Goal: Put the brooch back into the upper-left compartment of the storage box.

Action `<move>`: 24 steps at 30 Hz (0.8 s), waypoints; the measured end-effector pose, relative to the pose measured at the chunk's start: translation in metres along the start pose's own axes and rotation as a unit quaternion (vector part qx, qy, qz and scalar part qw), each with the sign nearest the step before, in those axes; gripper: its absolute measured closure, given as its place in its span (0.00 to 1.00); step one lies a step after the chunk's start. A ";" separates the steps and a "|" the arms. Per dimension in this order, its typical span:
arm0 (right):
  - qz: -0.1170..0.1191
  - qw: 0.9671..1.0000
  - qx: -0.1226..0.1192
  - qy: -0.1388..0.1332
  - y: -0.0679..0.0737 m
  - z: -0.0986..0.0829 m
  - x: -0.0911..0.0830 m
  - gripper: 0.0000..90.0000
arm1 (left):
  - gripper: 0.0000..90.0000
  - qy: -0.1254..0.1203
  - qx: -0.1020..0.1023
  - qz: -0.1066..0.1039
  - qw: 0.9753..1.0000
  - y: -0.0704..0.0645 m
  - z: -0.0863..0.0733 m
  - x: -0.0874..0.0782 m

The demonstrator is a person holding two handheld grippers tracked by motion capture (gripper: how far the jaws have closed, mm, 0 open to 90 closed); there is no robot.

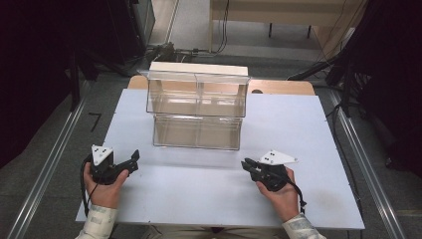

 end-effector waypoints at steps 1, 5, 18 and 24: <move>0.002 1.000 0.000 -0.001 0.001 0.001 -0.001 0.86 | 0.12 0.000 0.000 0.000 1.000 0.000 0.000 0.000; 0.003 1.000 0.001 -0.001 0.002 0.002 -0.004 0.86 | 0.11 0.000 0.001 -0.001 1.000 0.000 0.000 0.000; 0.011 1.000 -0.004 -0.025 0.010 0.019 -0.015 0.86 | 0.12 0.002 -0.001 -0.002 1.000 -0.001 -0.001 0.000; 0.020 0.999 -0.011 -0.030 0.016 0.025 -0.013 0.86 | 0.12 0.002 0.000 -0.002 1.000 -0.001 -0.001 0.001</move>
Point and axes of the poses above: each handheld gripper's, and its own axes: x roughly forward along the jaws, z roughly out of its top, y roughly to its left, the point moved 6 cm from there along x, roughly forward along the jaws, and after that the axes turned 1 degree about -y, right-handed, at the moved point
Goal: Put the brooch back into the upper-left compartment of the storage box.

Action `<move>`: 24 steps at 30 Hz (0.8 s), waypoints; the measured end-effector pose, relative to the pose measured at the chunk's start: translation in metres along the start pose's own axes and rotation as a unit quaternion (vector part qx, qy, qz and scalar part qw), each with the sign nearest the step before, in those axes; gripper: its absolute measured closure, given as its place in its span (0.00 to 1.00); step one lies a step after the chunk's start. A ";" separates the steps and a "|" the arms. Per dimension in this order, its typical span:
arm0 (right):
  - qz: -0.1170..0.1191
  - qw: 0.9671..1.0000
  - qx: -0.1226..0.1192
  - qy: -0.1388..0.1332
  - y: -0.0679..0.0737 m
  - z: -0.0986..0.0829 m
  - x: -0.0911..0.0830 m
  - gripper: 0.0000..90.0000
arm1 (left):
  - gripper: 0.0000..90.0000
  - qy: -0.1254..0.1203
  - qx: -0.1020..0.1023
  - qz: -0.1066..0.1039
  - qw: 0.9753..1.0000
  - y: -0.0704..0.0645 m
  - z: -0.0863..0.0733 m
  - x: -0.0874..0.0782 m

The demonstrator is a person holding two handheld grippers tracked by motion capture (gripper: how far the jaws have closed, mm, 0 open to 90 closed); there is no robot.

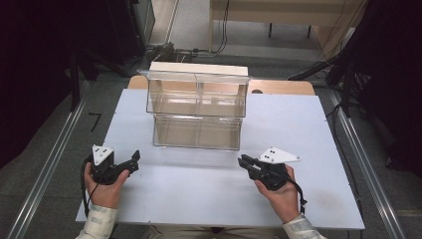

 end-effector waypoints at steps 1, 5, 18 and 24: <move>0.002 1.000 0.001 -0.001 0.002 0.001 0.000 0.86 | 0.11 0.000 0.000 0.000 1.000 0.000 0.000 0.000; 0.009 1.000 -0.004 -0.006 0.007 0.009 0.002 0.86 | 0.12 0.000 -0.001 -0.001 1.000 0.000 0.000 0.000; 0.026 0.999 -0.015 -0.019 0.021 0.028 0.011 0.86 | 0.12 -0.001 -0.005 -0.002 1.000 0.001 0.000 0.000; 0.030 0.999 -0.018 -0.026 0.025 0.035 0.016 0.86 | 0.12 -0.001 -0.005 -0.001 1.000 0.001 0.000 0.000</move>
Point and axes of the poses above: each handheld gripper's, and its own axes: x roughly forward along the jaws, z roughly out of its top, y roughly to its left, the point moved 6 cm from there along x, roughly forward along the jaws, and after that the axes turned 1 degree about -y, right-handed, at the moved point
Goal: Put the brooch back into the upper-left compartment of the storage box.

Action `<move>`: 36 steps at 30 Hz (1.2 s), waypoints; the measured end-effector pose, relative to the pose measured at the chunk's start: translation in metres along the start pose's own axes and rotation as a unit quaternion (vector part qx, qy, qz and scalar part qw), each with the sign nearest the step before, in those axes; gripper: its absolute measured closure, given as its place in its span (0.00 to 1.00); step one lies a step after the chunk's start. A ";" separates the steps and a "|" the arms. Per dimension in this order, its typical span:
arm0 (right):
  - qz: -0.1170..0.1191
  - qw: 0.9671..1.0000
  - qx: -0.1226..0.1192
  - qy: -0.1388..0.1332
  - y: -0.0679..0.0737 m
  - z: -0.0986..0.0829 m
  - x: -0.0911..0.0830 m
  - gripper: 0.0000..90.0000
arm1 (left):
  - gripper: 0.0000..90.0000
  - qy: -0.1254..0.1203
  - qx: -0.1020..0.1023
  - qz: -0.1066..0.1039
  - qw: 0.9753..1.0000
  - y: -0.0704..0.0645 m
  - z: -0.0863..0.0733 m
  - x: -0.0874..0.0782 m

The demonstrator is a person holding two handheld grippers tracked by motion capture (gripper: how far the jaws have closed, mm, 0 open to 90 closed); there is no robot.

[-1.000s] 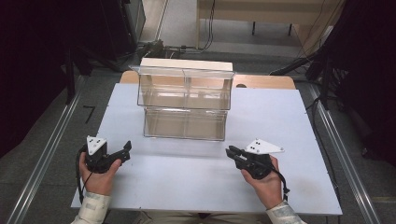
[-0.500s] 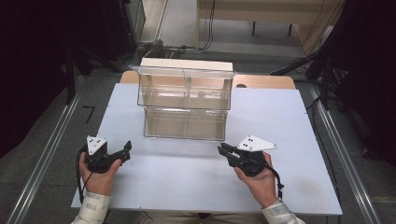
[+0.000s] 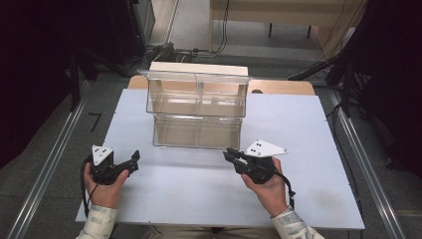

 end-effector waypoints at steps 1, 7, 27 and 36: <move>0.000 1.000 0.002 -0.002 0.001 0.001 0.001 0.86 | 0.11 0.000 0.000 0.000 1.000 0.000 0.000 0.000; 0.005 1.000 0.001 -0.010 0.004 0.010 0.006 0.86 | 0.11 0.001 0.000 0.000 1.000 0.000 0.000 0.000; 0.022 0.999 -0.006 -0.029 0.018 0.035 0.027 0.86 | 0.12 -0.001 -0.001 0.001 1.000 0.001 0.000 -0.001; 0.026 0.999 -0.009 -0.037 0.020 0.045 0.032 0.86 | 0.11 -0.001 -0.001 0.001 1.000 0.002 0.000 -0.001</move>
Point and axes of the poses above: each handheld gripper's, and its own axes: x roughly forward along the jaws, z roughly out of its top, y roughly to its left, the point moved 6 cm from there along x, roughly forward along the jaws, and after that the axes turned 1 degree about -y, right-handed, at the moved point
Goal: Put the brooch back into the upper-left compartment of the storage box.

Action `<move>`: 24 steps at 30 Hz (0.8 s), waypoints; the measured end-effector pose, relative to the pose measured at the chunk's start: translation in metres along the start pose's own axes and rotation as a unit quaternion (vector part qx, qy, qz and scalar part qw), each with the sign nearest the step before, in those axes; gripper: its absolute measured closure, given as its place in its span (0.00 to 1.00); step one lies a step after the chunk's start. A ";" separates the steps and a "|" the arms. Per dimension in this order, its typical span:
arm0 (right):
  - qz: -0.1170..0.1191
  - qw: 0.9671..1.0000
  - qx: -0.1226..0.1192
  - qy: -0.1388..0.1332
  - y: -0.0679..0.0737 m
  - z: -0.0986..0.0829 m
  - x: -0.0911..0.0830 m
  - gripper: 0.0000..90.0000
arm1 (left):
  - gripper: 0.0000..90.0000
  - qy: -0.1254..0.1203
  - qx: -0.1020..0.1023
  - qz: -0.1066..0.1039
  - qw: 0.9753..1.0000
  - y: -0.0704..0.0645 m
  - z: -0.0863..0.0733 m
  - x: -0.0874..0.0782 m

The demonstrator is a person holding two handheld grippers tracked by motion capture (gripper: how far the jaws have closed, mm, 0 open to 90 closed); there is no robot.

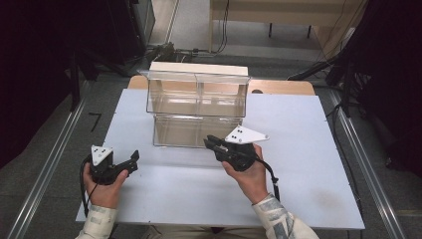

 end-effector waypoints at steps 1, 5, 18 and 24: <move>0.000 1.000 0.000 -0.002 0.000 0.001 0.001 0.86 | 0.11 0.000 0.000 0.000 1.000 0.000 0.000 0.000; 0.001 1.000 -0.002 -0.005 0.001 0.005 0.003 0.86 | 0.11 0.000 0.001 0.001 1.000 0.000 0.000 0.000; 0.009 1.000 -0.008 -0.020 0.008 0.024 0.008 0.86 | 0.12 0.000 0.001 -0.001 1.000 0.000 0.000 0.000; 0.010 1.000 -0.012 -0.025 0.009 0.031 0.009 0.86 | 0.11 0.000 0.000 -0.001 1.000 0.000 0.000 0.000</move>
Point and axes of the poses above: each handheld gripper's, and its own axes: x roughly forward along the jaws, z roughly out of its top, y roughly to its left, the point moved 6 cm from there along x, roughly forward along the jaws, and after that the axes turned 1 degree about -y, right-handed, at the moved point
